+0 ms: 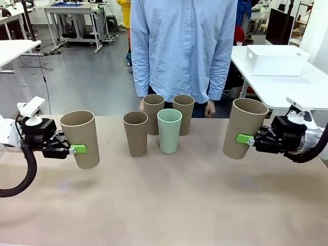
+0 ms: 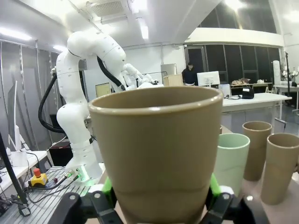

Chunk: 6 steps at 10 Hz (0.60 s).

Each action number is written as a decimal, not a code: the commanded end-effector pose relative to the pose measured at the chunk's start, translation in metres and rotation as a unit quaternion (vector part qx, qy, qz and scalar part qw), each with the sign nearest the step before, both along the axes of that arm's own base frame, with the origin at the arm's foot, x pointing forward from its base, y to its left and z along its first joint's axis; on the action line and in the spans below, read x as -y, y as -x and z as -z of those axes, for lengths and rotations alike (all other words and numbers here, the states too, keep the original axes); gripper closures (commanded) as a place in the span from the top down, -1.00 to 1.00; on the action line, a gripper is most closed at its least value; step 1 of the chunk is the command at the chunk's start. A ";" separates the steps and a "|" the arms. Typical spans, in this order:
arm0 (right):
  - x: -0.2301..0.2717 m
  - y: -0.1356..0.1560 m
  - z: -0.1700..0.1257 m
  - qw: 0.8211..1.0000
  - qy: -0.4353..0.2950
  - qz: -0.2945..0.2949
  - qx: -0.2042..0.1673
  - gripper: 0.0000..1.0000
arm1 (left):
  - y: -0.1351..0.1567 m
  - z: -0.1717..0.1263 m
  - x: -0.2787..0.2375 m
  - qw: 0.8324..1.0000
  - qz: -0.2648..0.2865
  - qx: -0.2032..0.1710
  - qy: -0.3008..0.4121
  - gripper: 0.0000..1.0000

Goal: Stack the cups and store them in the basket.
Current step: Pick up two Reusable plastic cups , one in each hand.

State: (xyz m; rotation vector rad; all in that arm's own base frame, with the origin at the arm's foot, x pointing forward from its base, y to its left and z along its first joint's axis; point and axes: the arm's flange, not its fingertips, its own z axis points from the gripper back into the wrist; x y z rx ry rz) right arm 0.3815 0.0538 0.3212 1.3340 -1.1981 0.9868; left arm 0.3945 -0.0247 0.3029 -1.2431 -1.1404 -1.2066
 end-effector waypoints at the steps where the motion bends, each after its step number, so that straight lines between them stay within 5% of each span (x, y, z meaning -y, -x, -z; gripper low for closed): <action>1: 0.007 0.041 -0.008 1.000 0.000 -0.024 -0.019 0.72 | 0.010 -0.005 -0.004 1.000 -0.011 0.012 -0.003 0.71; 6: 0.006 0.055 0.022 0.999 0.020 -0.039 0.011 0.72 | 0.003 -0.015 -0.001 1.000 -0.003 0.023 0.008 0.71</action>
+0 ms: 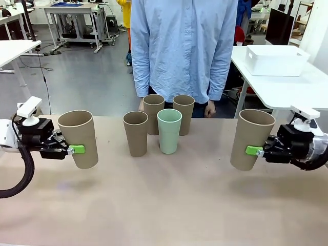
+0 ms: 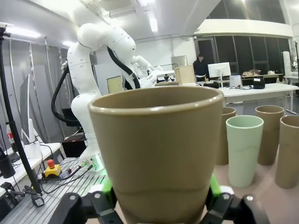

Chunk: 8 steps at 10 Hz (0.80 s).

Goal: Stack the cups and store them in the basket.
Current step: Pick up two Reusable plastic cups , one in each hand.

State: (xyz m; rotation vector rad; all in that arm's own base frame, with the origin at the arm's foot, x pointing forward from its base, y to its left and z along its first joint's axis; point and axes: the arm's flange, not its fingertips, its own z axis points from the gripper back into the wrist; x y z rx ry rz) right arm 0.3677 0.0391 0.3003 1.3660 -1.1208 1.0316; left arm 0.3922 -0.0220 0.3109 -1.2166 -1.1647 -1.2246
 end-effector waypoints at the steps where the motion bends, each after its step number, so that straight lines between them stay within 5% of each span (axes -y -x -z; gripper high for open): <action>1: -0.010 0.040 0.005 1.000 -0.001 -0.010 0.029 0.72 | 0.001 -0.010 0.004 1.000 0.008 0.006 0.011 0.71; 4: -0.013 0.033 0.013 0.998 0.006 -0.008 0.058 0.72 | 0.000 -0.016 0.009 0.999 0.003 0.007 0.039 0.71; 5: -0.003 0.003 0.013 1.000 0.000 -0.006 0.027 0.72 | 0.000 -0.006 0.005 1.000 0.010 0.006 0.007 0.71; 8: -0.003 0.003 0.013 1.000 0.000 -0.006 0.027 0.72 | 0.000 -0.006 0.005 1.000 0.010 0.006 0.007 0.71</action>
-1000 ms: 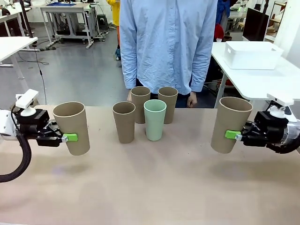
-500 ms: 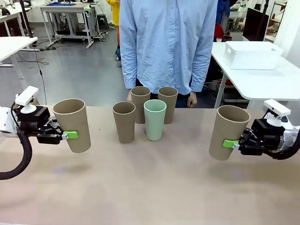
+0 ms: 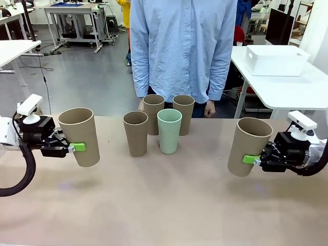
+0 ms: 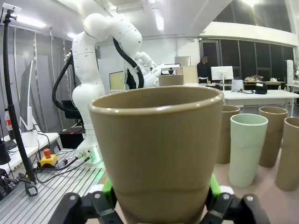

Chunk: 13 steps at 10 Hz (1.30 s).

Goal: Stack the cups and store them in the basket.
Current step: Pick up two Reusable plastic cups , one in each hand, then place the stack of Reusable plastic cups into the Pantry Basket.

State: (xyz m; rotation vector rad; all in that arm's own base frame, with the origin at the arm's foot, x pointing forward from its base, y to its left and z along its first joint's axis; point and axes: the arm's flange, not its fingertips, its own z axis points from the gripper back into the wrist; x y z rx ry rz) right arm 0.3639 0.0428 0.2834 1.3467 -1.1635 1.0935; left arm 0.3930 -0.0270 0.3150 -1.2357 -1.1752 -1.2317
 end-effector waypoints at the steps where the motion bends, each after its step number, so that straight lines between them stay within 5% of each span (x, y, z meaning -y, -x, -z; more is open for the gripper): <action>1: 0.000 0.000 -0.004 1.000 0.000 -0.001 -0.007 0.72 | 0.001 -0.002 0.000 1.000 0.003 0.003 -0.002 0.71; 13: 0.000 0.000 -0.004 1.000 0.000 -0.001 -0.007 0.72 | 0.001 -0.002 0.000 1.000 0.003 0.003 -0.002 0.71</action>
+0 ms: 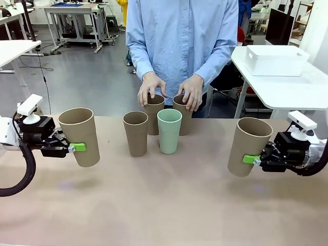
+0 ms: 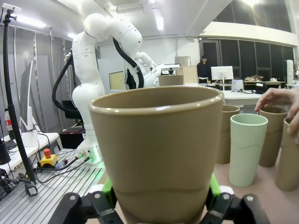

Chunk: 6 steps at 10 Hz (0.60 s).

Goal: Stack the cups and store them in the basket.
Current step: Place the stack of Reusable plastic cups into the Pantry Basket.

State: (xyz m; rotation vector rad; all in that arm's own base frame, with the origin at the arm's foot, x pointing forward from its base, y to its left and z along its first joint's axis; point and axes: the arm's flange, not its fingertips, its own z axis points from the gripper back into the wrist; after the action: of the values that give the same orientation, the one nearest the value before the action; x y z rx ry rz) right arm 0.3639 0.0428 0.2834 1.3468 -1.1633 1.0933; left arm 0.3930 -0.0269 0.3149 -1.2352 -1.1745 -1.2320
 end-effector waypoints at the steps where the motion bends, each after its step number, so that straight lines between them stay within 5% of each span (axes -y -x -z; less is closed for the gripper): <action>1: 0.000 0.000 -0.004 1.000 0.000 -0.001 -0.007 0.72 | 0.001 -0.002 0.000 1.000 0.003 0.003 -0.001 0.71; 6: 0.000 0.000 -0.004 1.000 0.000 -0.001 -0.007 0.72 | 0.001 -0.002 0.000 1.000 0.003 0.003 -0.001 0.71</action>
State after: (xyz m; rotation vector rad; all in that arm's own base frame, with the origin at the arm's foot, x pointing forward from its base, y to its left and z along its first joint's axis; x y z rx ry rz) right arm 0.3639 0.0428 0.2834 1.3468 -1.1633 1.0932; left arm 0.3930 -0.0269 0.3149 -1.2352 -1.1745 -1.2320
